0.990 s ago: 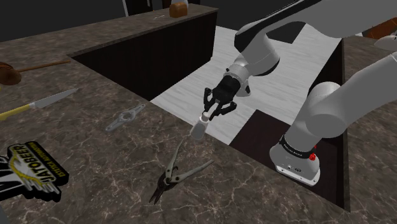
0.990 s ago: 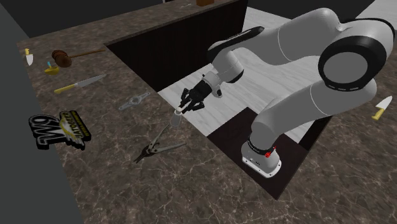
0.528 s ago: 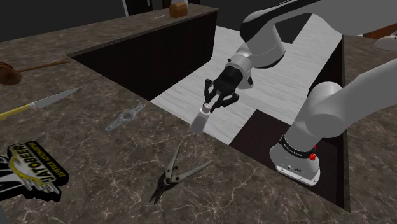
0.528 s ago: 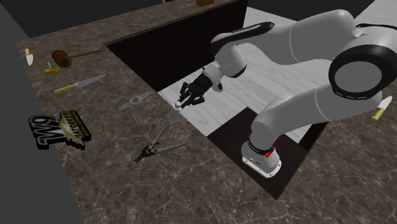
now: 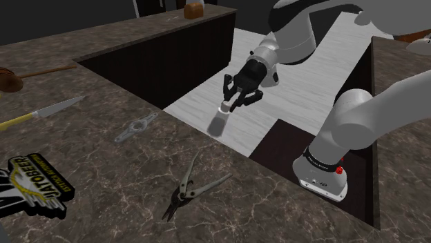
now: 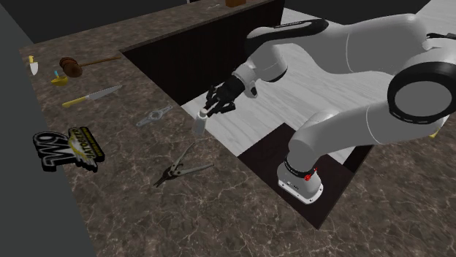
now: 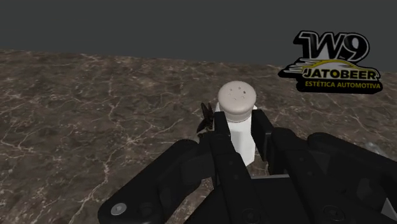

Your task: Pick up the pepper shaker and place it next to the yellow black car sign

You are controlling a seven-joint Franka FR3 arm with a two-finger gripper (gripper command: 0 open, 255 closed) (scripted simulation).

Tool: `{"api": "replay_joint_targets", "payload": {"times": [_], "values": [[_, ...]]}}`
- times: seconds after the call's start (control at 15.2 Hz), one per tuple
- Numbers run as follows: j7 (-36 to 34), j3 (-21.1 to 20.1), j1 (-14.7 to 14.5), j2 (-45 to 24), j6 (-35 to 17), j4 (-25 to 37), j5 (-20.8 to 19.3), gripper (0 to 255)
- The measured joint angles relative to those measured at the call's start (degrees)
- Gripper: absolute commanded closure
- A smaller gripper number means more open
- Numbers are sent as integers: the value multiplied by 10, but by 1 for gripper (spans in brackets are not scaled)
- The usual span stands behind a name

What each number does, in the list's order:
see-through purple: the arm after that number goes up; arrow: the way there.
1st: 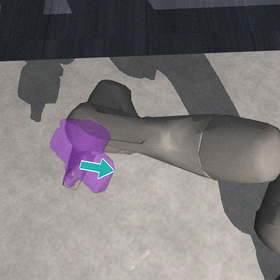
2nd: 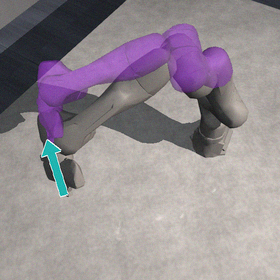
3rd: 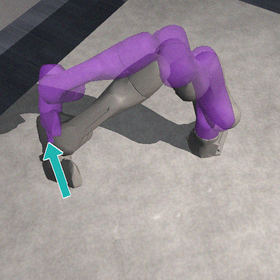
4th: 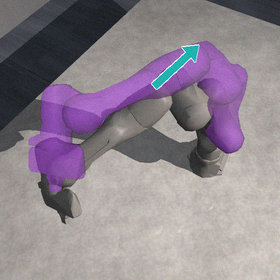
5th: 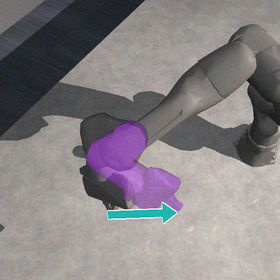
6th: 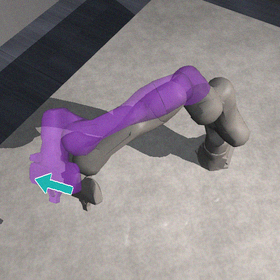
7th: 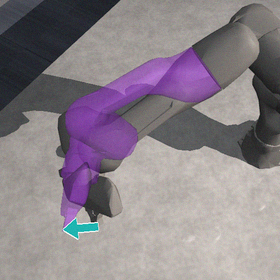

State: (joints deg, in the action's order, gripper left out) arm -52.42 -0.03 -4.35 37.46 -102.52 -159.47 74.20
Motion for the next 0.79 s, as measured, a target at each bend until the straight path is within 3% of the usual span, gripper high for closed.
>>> {"api": "replay_joint_targets", "payload": {"times": [0.33,0.79], "values": [[-40,1,2,21,13,20,-10,255],[-48,-86,-48,-50,-72,79,87,255]]}}
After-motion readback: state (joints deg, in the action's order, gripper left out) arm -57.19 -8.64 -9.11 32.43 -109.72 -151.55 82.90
